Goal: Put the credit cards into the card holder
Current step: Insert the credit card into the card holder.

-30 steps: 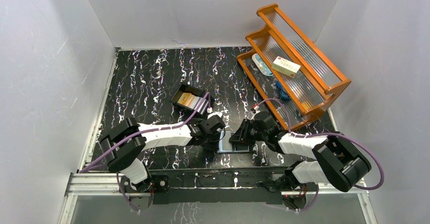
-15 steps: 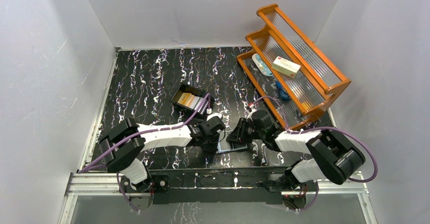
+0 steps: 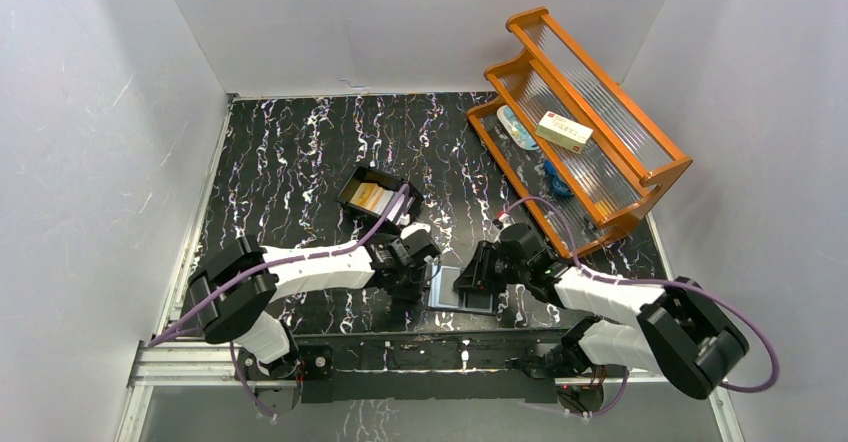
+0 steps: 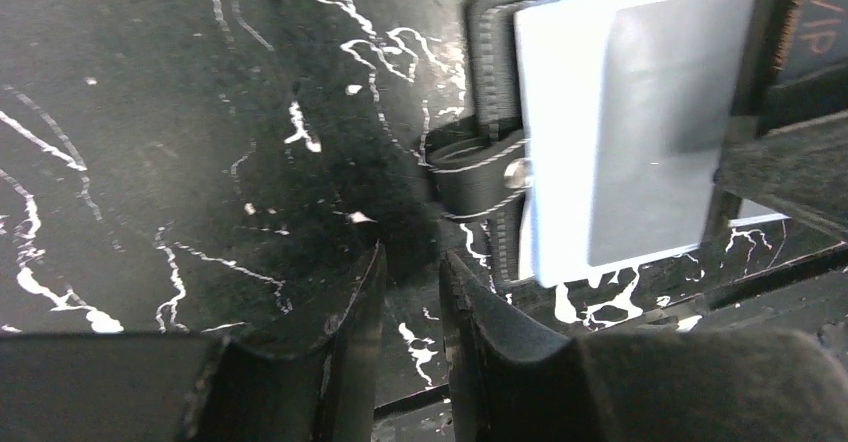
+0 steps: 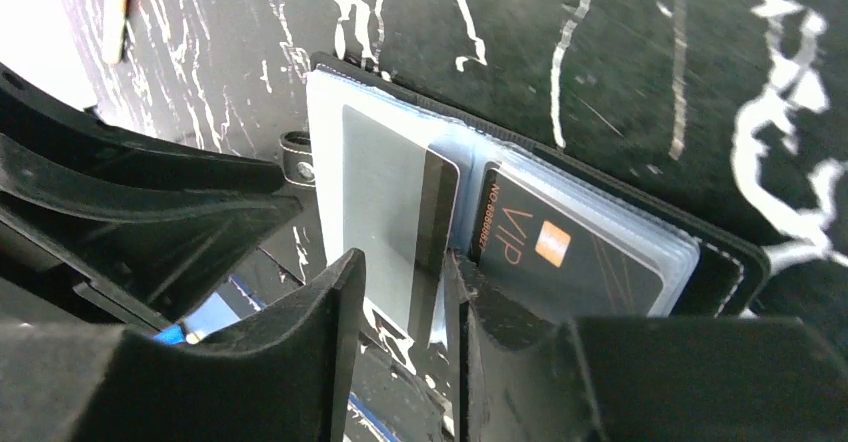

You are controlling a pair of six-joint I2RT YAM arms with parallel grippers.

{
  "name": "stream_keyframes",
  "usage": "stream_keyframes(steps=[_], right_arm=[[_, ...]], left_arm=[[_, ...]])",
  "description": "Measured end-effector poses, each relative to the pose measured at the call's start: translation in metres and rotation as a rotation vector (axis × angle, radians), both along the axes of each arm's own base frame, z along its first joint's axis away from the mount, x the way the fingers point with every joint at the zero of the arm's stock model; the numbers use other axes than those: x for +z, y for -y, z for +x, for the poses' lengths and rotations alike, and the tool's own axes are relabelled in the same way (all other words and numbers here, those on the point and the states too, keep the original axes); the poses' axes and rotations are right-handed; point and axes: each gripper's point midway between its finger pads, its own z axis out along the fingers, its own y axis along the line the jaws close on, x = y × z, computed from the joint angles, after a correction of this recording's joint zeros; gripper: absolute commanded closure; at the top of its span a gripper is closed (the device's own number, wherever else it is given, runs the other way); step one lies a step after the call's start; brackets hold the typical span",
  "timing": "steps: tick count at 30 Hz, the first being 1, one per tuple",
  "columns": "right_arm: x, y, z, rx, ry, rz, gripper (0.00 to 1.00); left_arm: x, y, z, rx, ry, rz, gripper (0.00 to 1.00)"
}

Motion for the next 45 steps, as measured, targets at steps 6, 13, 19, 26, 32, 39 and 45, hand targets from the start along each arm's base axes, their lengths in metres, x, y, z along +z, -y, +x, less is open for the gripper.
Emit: stream_keyframes(steps=[6, 13, 19, 26, 32, 39, 45], right_arm=[[0.001, 0.016, -0.003, -0.053, -0.021, -0.068, 0.59], [0.005, 0.013, 0.006, -0.071, -0.024, -0.097, 0.61], [0.002, 0.019, 0.006, -0.088, -0.045, -0.138, 0.56], [0.005, 0.022, 0.009, -0.106, -0.045, -0.174, 0.56], [0.006, 0.019, 0.011, -0.103, -0.04, -0.163, 0.64], [0.0, 0.011, 0.011, -0.08, -0.053, -0.152, 0.66], [-0.001, 0.007, 0.01, -0.064, -0.055, -0.142, 0.66]], left_arm=[[0.015, -0.007, 0.009, 0.06, -0.003, -0.042, 0.74], [0.028, 0.018, 0.013, 0.053, -0.027, -0.212, 0.81], [0.023, 0.038, 0.011, 0.023, -0.069, -0.297, 0.84], [0.006, 0.042, 0.012, 0.018, -0.086, -0.275, 0.85], [0.004, 0.042, 0.012, 0.013, -0.091, -0.274, 0.85], [0.003, 0.042, 0.012, 0.01, -0.09, -0.272, 0.85], [0.003, 0.042, 0.012, 0.006, -0.088, -0.271, 0.85]])
